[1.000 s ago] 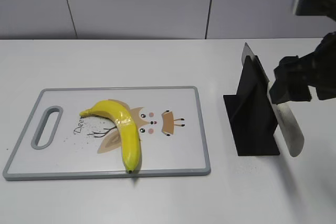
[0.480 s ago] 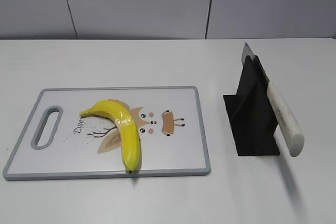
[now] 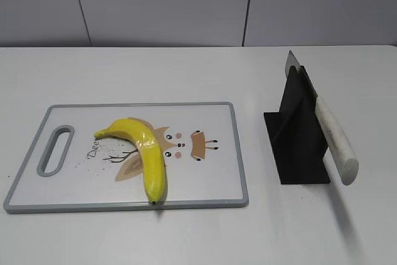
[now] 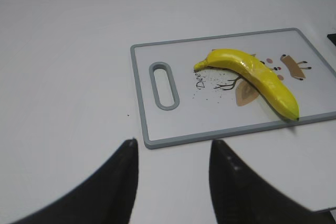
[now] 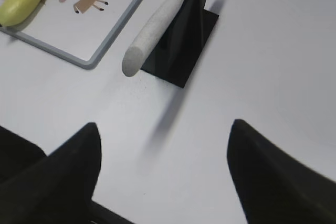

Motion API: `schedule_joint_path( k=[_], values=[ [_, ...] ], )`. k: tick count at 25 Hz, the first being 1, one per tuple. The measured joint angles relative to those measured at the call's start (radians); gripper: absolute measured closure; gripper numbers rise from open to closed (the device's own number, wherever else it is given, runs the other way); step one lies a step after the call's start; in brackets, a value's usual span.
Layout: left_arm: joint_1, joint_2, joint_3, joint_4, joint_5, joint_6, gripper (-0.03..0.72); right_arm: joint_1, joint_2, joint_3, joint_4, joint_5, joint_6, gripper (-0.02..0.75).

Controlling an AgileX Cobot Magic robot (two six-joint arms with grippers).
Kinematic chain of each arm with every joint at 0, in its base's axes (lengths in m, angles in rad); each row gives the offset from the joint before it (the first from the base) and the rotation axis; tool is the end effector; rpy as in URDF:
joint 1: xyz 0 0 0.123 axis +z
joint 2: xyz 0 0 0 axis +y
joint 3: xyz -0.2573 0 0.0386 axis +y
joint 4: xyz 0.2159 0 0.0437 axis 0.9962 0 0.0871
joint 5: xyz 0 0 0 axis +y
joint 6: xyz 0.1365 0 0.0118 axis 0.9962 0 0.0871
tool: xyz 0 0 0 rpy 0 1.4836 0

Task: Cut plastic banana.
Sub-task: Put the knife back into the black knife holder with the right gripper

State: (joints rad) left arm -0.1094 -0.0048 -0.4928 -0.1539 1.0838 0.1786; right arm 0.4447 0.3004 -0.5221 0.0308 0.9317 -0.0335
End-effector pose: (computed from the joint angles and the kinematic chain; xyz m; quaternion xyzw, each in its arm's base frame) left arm 0.0286 -0.0218 0.2373 0.1267 0.8479 -0.0591 0.5115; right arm 0.0688 0.0365 0.2461 -0.2082 0.8649 0.1080 0.4437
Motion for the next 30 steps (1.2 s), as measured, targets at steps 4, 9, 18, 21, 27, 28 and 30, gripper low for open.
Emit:
schedule_joint_path(
  k=[4, 9, 18, 21, 27, 28, 30],
  values=[
    [0.0, 0.0, 0.0, 0.0, 0.0, 0.0, 0.254, 0.0, -0.084, 0.012, -0.009, 0.081, 0.0, 0.145],
    [0.0, 0.0, 0.0, 0.0, 0.0, 0.0, 0.254, 0.0, -0.149, 0.024, -0.019, 0.115, 0.0, 0.155],
    [0.001, 0.0, 0.0, -0.001, 0.0, -0.002, 0.264, 0.0, -0.304, 0.024, -0.021, 0.118, 0.0, 0.189],
    [0.001, 0.0, 0.0, -0.001, 0.0, -0.002, 0.266, -0.012, -0.307, 0.024, -0.017, 0.118, 0.0, 0.19],
    [0.002, 0.0, 0.0, -0.002, 0.0, -0.002, 0.27, -0.155, -0.307, 0.024, -0.015, 0.118, 0.0, 0.199],
    [0.002, 0.0, 0.0, -0.002, 0.0, -0.002, 0.271, -0.197, -0.307, 0.024, -0.015, 0.118, 0.0, 0.201],
    [0.002, 0.0, 0.0, -0.002, 0.0, -0.002, 0.272, -0.276, -0.307, 0.024, -0.015, 0.118, 0.0, 0.204]
  ],
)
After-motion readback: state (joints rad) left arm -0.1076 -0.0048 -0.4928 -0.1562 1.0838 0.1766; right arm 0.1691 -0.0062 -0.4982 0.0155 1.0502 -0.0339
